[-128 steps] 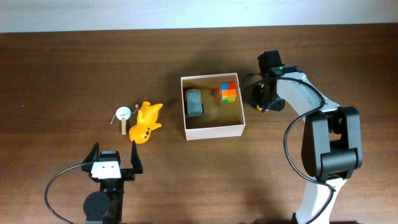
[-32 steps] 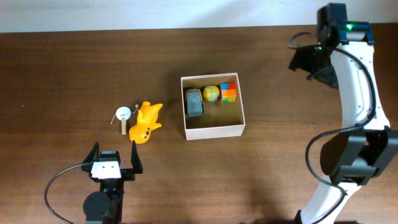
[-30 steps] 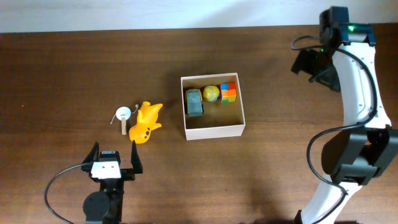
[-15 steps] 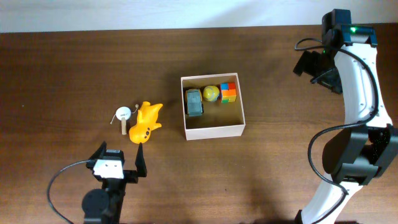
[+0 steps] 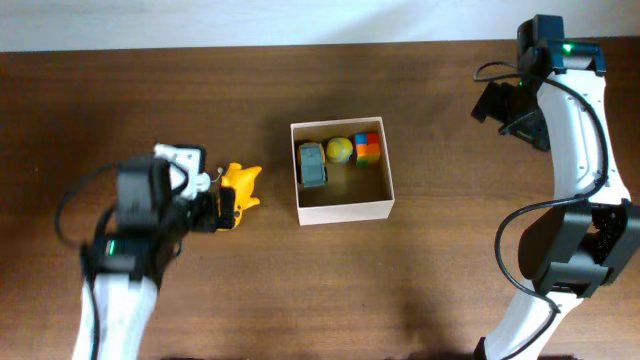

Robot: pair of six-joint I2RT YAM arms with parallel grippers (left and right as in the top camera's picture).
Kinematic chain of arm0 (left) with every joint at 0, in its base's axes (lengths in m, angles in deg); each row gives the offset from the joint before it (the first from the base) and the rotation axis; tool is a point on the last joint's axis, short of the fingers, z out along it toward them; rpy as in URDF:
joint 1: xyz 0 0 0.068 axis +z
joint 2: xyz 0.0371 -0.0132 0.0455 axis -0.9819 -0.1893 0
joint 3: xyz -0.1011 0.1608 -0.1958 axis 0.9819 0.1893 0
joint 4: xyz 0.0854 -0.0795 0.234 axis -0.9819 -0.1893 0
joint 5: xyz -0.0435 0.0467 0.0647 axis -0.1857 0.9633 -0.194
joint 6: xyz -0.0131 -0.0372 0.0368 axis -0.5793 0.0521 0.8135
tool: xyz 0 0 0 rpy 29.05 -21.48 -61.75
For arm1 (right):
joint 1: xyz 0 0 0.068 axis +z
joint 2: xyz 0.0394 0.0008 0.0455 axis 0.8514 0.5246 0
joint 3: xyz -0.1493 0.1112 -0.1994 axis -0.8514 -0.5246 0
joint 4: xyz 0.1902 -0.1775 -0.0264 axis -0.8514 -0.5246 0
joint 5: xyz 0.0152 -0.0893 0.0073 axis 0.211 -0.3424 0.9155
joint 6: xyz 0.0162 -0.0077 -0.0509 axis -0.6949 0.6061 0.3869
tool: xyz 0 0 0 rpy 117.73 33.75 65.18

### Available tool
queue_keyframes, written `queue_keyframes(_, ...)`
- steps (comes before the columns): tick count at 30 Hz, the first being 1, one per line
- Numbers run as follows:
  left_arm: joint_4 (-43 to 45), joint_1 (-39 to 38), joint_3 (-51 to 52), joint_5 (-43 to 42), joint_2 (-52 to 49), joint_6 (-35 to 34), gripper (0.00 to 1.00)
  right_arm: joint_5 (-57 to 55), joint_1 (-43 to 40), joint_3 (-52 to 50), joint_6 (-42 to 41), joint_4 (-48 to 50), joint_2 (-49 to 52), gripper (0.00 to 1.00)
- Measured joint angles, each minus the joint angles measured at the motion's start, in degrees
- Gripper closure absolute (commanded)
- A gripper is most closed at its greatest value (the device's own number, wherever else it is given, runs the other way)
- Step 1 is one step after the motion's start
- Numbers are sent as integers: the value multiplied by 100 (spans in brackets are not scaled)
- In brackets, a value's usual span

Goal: Pack container
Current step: 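Move the left gripper to the orange toy and grasp it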

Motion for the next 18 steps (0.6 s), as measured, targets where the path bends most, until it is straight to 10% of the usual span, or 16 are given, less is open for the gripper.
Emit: queue_keyframes(18,332,2,-282,-787,-2824,0,1,0,0,0,-4,2,0,1)
